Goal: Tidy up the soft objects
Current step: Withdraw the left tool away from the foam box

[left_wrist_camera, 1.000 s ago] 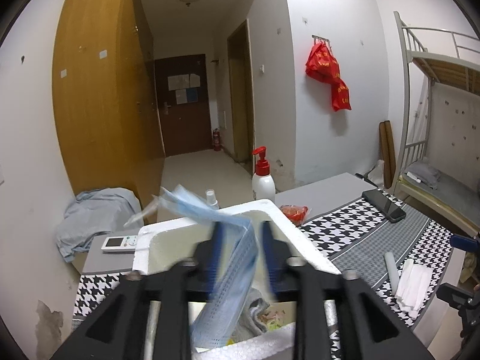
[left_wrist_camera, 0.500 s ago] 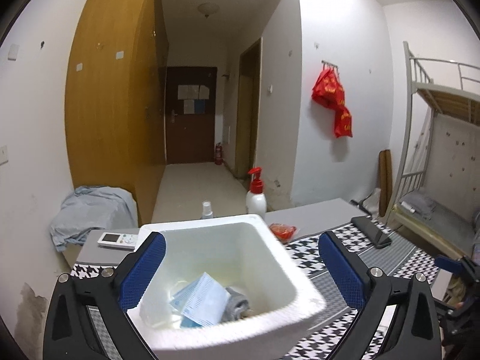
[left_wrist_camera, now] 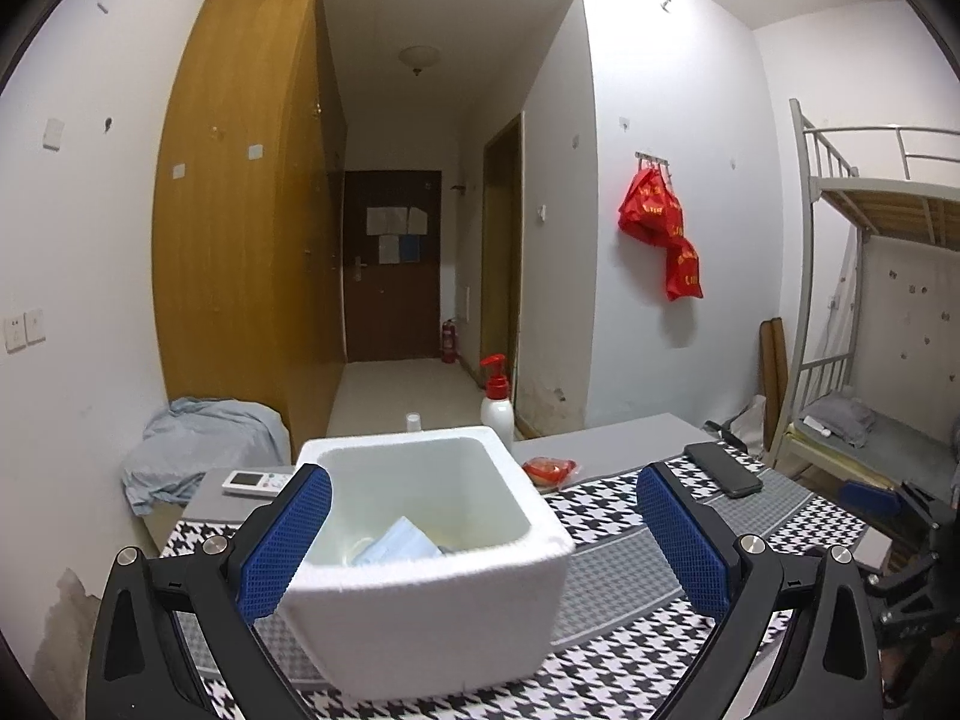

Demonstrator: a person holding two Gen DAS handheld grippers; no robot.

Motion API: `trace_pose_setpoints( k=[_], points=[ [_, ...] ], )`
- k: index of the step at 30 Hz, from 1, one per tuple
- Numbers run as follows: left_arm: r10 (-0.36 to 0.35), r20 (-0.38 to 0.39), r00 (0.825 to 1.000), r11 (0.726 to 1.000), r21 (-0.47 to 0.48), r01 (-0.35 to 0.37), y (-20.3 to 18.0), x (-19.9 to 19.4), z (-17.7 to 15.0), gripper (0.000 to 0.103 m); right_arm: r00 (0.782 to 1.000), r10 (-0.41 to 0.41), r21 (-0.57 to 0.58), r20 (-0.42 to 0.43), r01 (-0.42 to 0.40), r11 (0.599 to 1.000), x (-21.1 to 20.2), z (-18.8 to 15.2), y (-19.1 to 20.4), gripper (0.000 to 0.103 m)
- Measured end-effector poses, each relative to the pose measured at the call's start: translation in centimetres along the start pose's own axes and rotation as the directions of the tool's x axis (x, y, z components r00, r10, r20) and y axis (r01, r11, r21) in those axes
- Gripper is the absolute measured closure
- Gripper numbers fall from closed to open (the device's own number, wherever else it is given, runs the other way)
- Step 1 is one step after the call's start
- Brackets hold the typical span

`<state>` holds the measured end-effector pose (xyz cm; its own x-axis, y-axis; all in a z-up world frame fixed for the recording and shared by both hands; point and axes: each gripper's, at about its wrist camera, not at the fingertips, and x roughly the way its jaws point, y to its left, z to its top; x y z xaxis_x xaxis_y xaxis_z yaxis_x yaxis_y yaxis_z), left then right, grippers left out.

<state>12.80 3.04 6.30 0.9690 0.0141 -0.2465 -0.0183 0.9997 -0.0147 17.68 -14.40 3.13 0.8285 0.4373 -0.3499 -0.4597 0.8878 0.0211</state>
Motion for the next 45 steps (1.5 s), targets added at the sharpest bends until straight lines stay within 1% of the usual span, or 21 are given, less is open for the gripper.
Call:
trace_pose_setpoints(
  k=[4, 8, 11, 14, 18, 23, 26, 29, 32, 36, 39, 43, 45],
  points=[
    [0.001, 0.020, 1.000, 1.000, 0.011, -0.002, -0.9, -1.1, -1.1, 0.001, 1.000, -0.001, 0.001, 0.015, 0.001, 1.000, -0.8, -0.1, -0.1, 0.000],
    [-0.013, 0.048, 0.999, 1.000, -0.007, 0.014, -1.2, -2.1, -2.2, 0.001, 1.000, 0.008, 0.001, 0.025, -0.008, 1.000, -1.4, -0.5, -0.1, 0.000],
    [-0.003, 0.070, 0.998, 1.000, -0.010, 0.004, -1.7, -2.6, -3.0, 0.001, 1.000, 0.008, -0.003, 0.030, -0.008, 1.000, -1.9, -0.9, -0.1, 0.000],
    [0.000, 0.074, 0.997, 1.000, -0.026, 0.002, -2.0, -2.9, -3.9, 0.001, 0.998, 0.016, 0.005, 0.053, -0.017, 1.000, -2.7, -1.4, -0.3, 0.000],
    [-0.005, 0.067, 0.998, 0.999, -0.047, 0.008, -2.3, -3.0, -4.9, 0.001, 0.998, 0.012, 0.010, 0.059, -0.012, 1.000, -3.2, -1.8, -0.6, 0.000],
    [-0.023, 0.078, 0.997, 0.996, -0.084, 0.029, -2.6, -3.2, -6.1, 0.001, 0.996, 0.018, 0.008, 0.083, -0.019, 1.000, -3.9, -2.2, -0.7, 0.000],
    [-0.035, 0.059, 0.998, 0.995, -0.097, 0.040, -2.7, -2.7, -6.8, 0.001, 0.996, 0.021, 0.019, 0.082, -0.022, 1.000, -3.8, -2.7, -1.0, 0.000],
    [-0.048, 0.032, 0.998, 0.992, -0.115, 0.051, -3.0, -2.1, -7.8, 0.001, 0.998, 0.003, 0.023, 0.070, -0.005, 1.000, -3.5, -3.4, -1.5, 0.000],
    [-0.067, 0.013, 0.998, 0.990, -0.120, 0.068, -3.9, -1.5, -8.6, 0.001, 0.998, 0.019, 0.038, 0.052, -0.021, 0.999, -3.1, -4.0, -2.1, 0.000],
    [-0.095, -0.018, 0.995, 0.990, -0.108, 0.092, -5.5, -0.3, -9.2, 0.001, 1.000, 0.003, 0.050, -0.011, -0.003, 0.999, -1.4, -5.0, -3.1, 0.000],
    [-0.123, -0.044, 0.991, 0.986, -0.118, 0.117, -6.1, 0.6, -9.4, 0.001, 0.999, -0.004, 0.058, -0.034, 0.005, 0.998, -0.8, -5.3, -3.9, 0.000],
    [-0.132, -0.082, 0.988, 0.985, -0.119, 0.122, -6.6, 2.0, -9.4, 0.001, 0.998, -0.021, 0.057, -0.066, 0.025, 0.998, 0.0, -5.6, -4.9, 0.000],
    [-0.133, -0.089, 0.987, 0.985, -0.119, 0.122, -6.8, 2.4, -9.3, 0.001, 0.996, -0.028, 0.059, -0.079, 0.032, 0.998, 0.4, -5.7, -5.4, 0.000]
  ],
)
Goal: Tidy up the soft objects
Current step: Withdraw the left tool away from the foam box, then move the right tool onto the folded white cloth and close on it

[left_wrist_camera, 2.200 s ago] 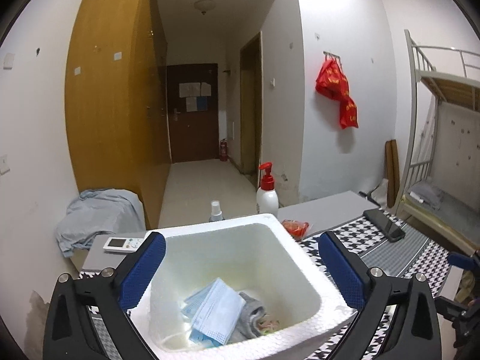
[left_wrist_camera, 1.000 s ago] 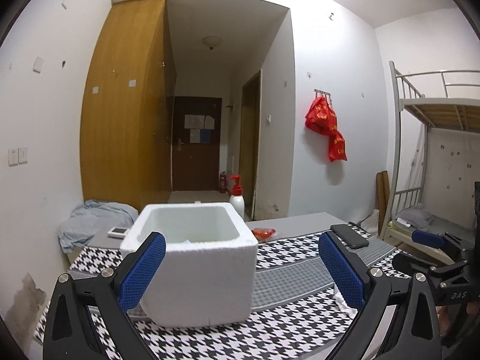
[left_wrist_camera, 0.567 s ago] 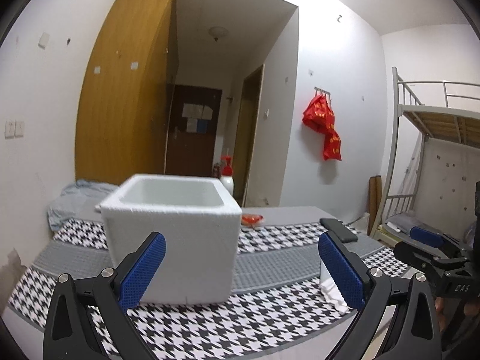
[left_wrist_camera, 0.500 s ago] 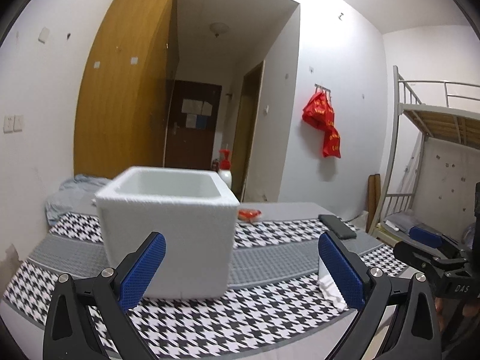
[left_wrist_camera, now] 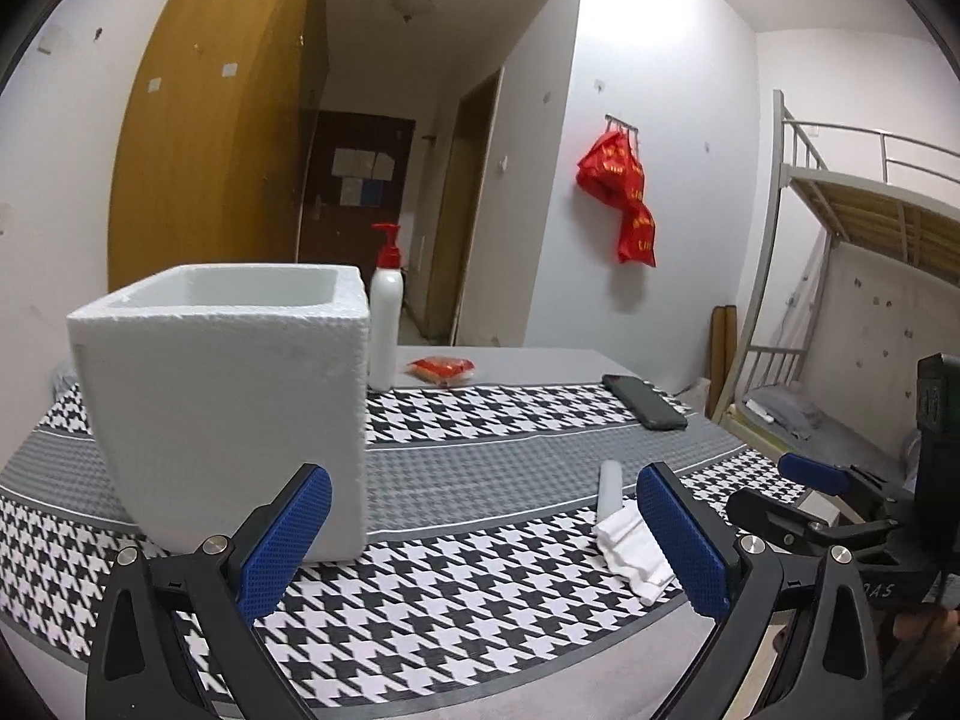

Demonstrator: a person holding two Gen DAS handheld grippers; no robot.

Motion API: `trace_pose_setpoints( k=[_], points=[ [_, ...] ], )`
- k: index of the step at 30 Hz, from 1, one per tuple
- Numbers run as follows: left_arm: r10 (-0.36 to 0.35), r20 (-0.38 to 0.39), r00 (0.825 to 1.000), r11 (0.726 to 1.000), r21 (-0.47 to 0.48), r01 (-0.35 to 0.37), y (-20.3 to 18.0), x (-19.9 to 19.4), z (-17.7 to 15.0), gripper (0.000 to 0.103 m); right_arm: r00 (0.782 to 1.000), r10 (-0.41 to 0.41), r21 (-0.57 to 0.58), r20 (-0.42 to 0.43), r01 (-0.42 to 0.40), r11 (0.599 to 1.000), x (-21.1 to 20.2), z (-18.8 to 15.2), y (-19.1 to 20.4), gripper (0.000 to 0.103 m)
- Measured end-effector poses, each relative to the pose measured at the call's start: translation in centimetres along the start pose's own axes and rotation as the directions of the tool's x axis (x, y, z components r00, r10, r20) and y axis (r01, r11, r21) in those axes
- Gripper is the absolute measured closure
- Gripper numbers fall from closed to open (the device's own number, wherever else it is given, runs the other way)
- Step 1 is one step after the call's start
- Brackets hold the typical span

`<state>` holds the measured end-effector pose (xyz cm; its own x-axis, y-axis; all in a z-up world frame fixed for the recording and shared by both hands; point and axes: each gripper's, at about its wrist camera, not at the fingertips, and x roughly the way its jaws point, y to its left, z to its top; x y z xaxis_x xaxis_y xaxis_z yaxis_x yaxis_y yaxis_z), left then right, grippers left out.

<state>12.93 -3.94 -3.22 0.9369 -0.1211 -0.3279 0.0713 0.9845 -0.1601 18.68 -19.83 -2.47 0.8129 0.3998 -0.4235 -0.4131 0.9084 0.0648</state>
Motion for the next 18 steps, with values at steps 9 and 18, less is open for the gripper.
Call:
trace_pose_setpoints(
  k=[9, 18],
  points=[
    [0.005, -0.053, 0.999, 1.000, 0.001, -0.005, -1.2, 2.1, 0.1, 0.001, 0.998, 0.009, 0.018, -0.056, -0.008, 1.000, 2.1, -0.4, -2.2, 0.000],
    [0.042, -0.082, 0.996, 0.999, 0.007, -0.042, -1.6, 3.6, -0.1, 0.001, 0.989, 0.035, 0.016, -0.142, -0.033, 0.999, 4.9, -0.8, -3.0, 0.000]
  ],
)
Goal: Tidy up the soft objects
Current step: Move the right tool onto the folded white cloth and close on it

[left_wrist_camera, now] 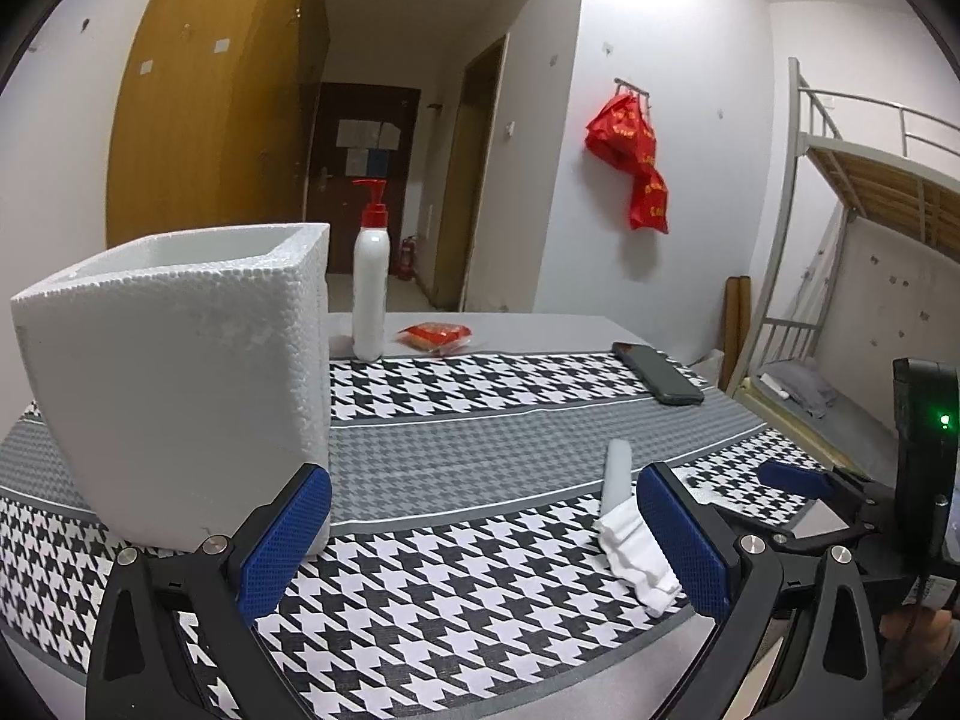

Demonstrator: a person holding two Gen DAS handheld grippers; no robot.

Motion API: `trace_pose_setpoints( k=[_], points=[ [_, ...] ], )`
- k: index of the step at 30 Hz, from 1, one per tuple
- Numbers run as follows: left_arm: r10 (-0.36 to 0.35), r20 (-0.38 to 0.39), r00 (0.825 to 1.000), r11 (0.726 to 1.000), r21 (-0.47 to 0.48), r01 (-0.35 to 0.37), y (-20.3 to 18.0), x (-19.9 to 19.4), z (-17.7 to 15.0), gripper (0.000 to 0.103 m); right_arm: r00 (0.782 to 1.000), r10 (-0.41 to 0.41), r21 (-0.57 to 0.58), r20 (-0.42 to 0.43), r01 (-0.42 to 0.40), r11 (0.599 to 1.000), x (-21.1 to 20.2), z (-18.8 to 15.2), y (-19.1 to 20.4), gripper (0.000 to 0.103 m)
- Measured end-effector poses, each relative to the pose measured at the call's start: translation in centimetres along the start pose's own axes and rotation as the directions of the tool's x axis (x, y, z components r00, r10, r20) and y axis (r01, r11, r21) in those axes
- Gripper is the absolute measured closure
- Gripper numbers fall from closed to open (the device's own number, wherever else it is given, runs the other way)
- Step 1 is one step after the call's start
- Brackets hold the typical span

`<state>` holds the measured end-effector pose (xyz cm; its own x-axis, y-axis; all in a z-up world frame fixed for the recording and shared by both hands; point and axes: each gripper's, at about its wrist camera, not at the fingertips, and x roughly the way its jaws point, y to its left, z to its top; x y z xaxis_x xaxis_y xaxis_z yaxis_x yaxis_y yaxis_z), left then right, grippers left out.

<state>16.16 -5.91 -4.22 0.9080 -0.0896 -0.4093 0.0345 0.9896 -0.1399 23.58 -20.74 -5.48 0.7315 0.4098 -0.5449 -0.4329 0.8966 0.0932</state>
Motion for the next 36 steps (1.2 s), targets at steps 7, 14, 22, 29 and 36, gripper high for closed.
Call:
trace_pose_setpoints(
  k=[7, 14, 22, 29, 36],
  points=[
    [0.007, -0.055, 0.998, 1.000, 0.008, -0.007, -0.7, 1.7, -0.4, 0.001, 1.000, 0.004, -0.060, -0.030, -0.006, 0.998, 1.5, 0.3, 0.5, 0.000],
    [0.028, -0.075, 0.997, 0.999, -0.016, -0.029, -0.6, 2.8, -0.4, 0.001, 0.997, 0.009, -0.047, -0.074, -0.013, 0.999, 2.8, 0.5, -0.8, 0.000],
    [0.038, -0.098, 0.995, 0.999, -0.015, -0.039, -1.3, 4.0, -0.9, 0.001, 0.992, 0.014, -0.111, -0.124, -0.028, 0.993, 4.0, -0.4, -0.7, 0.000],
    [0.055, -0.102, 0.993, 0.998, -0.006, -0.056, -2.0, 4.5, -0.8, 0.001, 0.985, 0.013, -0.131, -0.174, -0.036, 0.991, 5.3, -1.6, -1.3, 0.012],
    [0.075, -0.114, 0.991, 0.997, -0.005, -0.077, -2.2, 5.3, -0.9, 0.001, 0.980, 0.002, -0.174, -0.197, -0.037, 0.984, 5.9, -2.0, -1.4, 0.025]
  ],
)
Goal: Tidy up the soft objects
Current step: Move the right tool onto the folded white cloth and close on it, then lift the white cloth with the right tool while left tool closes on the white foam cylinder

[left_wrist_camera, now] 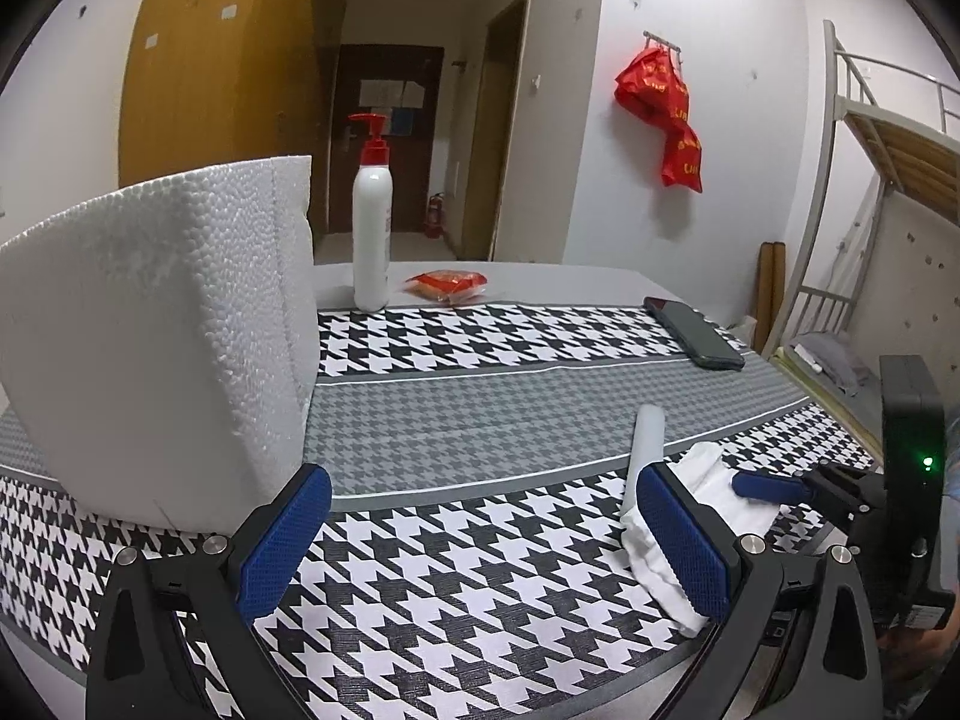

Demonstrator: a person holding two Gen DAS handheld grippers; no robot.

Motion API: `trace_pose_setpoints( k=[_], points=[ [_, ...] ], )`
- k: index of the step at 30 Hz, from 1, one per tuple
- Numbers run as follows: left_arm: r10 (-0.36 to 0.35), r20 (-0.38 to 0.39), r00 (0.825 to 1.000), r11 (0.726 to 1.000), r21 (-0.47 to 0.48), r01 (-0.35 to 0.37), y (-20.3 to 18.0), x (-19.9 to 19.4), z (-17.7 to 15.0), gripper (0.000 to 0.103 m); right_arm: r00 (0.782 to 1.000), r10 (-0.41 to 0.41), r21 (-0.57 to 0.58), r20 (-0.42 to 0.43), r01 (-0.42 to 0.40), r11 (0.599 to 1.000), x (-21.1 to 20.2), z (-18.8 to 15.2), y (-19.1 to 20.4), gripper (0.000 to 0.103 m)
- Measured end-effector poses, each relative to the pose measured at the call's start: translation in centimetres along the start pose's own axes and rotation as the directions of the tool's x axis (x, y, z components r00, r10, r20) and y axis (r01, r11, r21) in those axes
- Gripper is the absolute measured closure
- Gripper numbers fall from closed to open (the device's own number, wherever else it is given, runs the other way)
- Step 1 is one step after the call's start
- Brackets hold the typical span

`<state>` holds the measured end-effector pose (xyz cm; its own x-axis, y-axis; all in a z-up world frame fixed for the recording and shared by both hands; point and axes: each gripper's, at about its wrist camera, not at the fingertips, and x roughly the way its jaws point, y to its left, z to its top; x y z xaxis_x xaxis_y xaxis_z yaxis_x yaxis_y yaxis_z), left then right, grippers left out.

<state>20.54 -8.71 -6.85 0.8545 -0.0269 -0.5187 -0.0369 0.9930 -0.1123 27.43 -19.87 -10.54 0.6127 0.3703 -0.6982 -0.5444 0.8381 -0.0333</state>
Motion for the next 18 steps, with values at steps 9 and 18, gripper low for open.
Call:
trace_pose_setpoints(
  k=[9, 18],
  points=[
    [-0.019, -0.021, 1.000, 1.000, 0.016, 0.019, -1.2, 1.1, 0.1, 0.001, 0.999, 0.040, -0.036, 0.019, -0.039, 0.999, -0.6, -0.3, 0.2, 0.072],
    [-0.075, -0.039, 0.996, 0.996, 0.053, 0.077, -3.0, 1.6, 0.3, 0.001, 1.000, -0.007, 0.070, 0.031, 0.004, 0.998, -1.9, -0.9, -3.2, 0.091]
  ],
)
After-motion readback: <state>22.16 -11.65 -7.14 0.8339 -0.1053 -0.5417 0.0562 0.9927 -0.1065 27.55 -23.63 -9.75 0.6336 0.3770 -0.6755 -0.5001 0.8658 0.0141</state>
